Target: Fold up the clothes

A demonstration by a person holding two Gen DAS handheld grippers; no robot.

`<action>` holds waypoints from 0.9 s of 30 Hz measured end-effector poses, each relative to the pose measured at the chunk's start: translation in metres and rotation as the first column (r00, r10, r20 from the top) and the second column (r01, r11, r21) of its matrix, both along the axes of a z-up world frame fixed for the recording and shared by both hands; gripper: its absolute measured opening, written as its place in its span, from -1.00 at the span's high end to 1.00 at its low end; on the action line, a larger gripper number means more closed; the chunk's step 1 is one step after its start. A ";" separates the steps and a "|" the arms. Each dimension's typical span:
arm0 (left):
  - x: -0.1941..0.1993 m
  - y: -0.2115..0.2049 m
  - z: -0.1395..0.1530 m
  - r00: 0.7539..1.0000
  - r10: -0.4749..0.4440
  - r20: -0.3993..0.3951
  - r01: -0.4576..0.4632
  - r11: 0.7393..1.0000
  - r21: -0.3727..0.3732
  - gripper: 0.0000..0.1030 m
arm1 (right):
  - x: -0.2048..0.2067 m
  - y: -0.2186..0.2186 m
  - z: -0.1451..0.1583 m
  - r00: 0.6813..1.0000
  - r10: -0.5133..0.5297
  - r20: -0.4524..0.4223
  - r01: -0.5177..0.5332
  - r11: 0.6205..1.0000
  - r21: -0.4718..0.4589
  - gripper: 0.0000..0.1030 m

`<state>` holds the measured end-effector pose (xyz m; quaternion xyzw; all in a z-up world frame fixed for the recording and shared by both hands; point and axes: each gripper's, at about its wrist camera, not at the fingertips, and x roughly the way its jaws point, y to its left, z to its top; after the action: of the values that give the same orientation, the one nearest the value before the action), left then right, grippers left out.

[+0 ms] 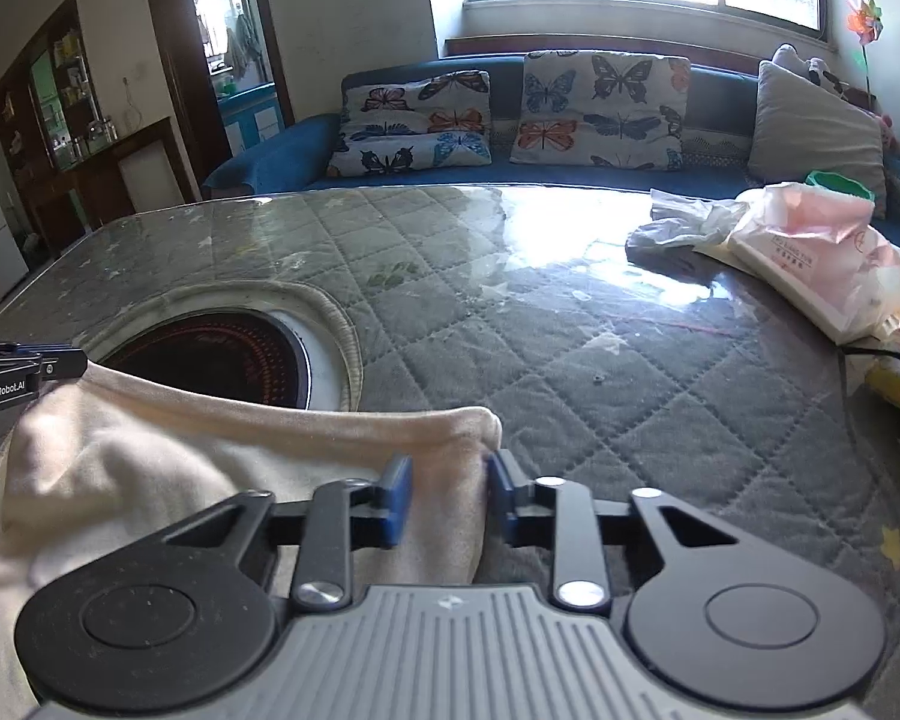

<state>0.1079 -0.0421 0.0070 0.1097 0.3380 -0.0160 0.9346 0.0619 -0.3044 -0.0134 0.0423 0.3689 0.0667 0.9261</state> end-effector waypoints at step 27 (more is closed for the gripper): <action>0.021 0.002 -0.008 0.999 0.004 -0.040 -0.003 0.999 0.040 0.54 | 0.000 0.007 0.020 0.998 0.002 0.059 0.004 0.993 -0.114 0.20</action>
<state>0.1294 -0.0397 -0.0010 0.1273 0.3573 -0.0099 0.9252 0.0623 -0.2975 0.0062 -0.0127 0.3443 0.0462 0.9376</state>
